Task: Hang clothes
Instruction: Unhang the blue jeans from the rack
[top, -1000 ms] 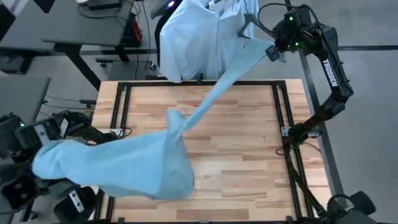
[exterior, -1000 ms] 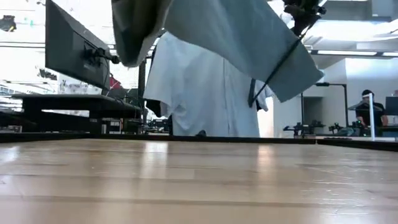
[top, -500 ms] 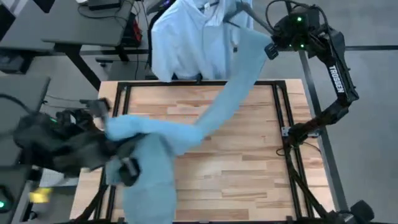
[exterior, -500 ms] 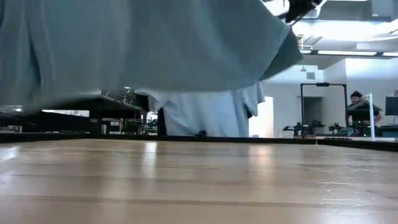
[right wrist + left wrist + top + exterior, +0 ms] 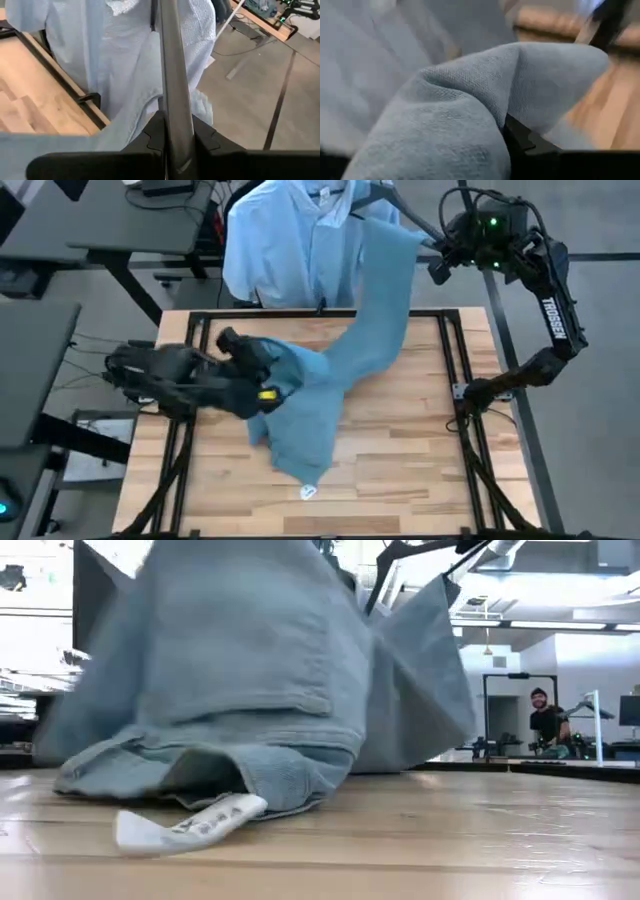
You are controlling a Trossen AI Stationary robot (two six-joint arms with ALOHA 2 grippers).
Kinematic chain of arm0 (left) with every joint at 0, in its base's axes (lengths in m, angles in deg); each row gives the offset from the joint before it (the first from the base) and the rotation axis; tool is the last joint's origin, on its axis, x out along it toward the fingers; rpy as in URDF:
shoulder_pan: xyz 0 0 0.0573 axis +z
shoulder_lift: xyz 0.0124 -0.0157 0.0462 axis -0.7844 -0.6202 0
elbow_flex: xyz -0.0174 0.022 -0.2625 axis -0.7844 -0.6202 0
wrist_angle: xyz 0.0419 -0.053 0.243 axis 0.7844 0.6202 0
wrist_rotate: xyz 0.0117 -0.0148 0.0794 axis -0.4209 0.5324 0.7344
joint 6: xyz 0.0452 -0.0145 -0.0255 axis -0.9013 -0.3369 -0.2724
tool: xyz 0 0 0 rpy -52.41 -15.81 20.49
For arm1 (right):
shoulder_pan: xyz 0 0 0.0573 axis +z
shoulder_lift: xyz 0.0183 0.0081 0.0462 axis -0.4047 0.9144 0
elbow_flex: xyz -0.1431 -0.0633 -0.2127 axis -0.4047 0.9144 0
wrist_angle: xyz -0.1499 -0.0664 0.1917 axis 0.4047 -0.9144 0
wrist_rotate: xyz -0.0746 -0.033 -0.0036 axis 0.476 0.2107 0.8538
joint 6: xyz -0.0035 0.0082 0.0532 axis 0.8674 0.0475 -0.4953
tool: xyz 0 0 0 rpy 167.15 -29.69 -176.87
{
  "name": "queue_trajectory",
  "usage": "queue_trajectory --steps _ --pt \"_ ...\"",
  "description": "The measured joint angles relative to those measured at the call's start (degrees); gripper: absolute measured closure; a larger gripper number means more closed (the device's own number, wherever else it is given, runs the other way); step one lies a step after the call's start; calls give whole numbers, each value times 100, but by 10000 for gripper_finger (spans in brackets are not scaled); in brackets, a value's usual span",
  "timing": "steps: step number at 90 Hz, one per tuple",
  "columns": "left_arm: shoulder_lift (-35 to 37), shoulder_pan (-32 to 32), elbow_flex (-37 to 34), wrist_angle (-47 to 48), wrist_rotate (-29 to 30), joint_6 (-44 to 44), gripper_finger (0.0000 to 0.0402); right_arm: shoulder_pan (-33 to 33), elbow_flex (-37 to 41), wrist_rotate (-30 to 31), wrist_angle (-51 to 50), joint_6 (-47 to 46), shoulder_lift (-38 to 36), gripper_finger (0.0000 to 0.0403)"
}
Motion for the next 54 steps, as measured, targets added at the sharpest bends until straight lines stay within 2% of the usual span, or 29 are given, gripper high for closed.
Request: queue_trajectory --steps 6,19,30,35,43,54 --pt "-11 211 -601 -377 -752 -10 401 133 0 1 -10 70 -27 378" --pt "-3 461 -1823 -1420 -1638 -17 401 494 0 -13 43 102 -110 378" --pt "-3 635 -2814 -2124 -2842 195 401 1015 -6 -19 18 271 -219 378" --pt "-3 672 -3262 -2378 -3273 301 401 1255 -17 -219 -6 429 -273 378" --pt "-5 688 -3717 -2751 -3396 747 401 1617 -21 -787 -177 362 -325 378" --pt "63 802 -3525 -3099 -3409 1001 401 2217 -24 -1060 -384 651 -246 378"
